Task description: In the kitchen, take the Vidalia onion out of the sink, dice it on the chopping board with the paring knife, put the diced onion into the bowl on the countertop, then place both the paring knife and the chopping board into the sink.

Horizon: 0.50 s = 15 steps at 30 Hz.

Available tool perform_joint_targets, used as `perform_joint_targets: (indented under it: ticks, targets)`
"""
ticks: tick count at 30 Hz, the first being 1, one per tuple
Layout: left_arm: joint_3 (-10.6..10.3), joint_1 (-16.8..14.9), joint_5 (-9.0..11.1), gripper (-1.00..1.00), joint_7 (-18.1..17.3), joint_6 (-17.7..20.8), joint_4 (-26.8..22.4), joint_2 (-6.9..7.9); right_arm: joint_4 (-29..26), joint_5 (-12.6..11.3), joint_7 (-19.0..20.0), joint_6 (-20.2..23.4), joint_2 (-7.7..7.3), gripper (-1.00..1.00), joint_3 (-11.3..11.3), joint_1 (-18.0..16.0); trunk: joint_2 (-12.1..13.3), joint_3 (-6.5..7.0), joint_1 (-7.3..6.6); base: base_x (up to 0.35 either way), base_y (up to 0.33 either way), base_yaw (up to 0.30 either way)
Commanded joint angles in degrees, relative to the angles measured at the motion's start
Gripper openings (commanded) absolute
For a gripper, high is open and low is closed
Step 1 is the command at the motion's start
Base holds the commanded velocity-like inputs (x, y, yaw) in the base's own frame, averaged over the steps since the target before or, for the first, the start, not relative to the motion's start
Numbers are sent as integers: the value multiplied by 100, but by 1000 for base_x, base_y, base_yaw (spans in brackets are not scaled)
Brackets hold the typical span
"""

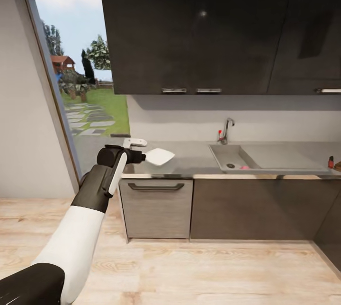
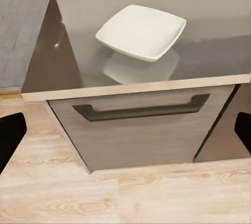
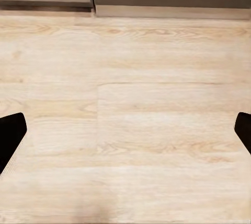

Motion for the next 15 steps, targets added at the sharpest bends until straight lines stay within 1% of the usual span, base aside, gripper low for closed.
perform_joint_targets:
  ticks: [1, 8, 10, 15]
  targets:
    - [-7, -2, 12, 100, 31, 21, -1, 3, 3, 3, -17, -16, -2, 100, 5, -1, -3, -2, 5, 305, 87, 0]
    - [-16, -2, 12, 100, 31, 19, 88, 8, 2, 5, -17, -16, -2, 100, 5, -2, -3, -2, 5, 306, 95, 0]
    - [-22, -2, 12, 100, 31, 14, 231, 0, 2, 3, -17, -16, 1, 100, 5, -2, -3, -2, 5, 307, 96, 0]
    - [-32, -2, 12, 100, 31, 5, 384, -17, 2, 3, -17, -16, 2, 100, -3, -2, -3, -3, 5, 311, 46, 0]
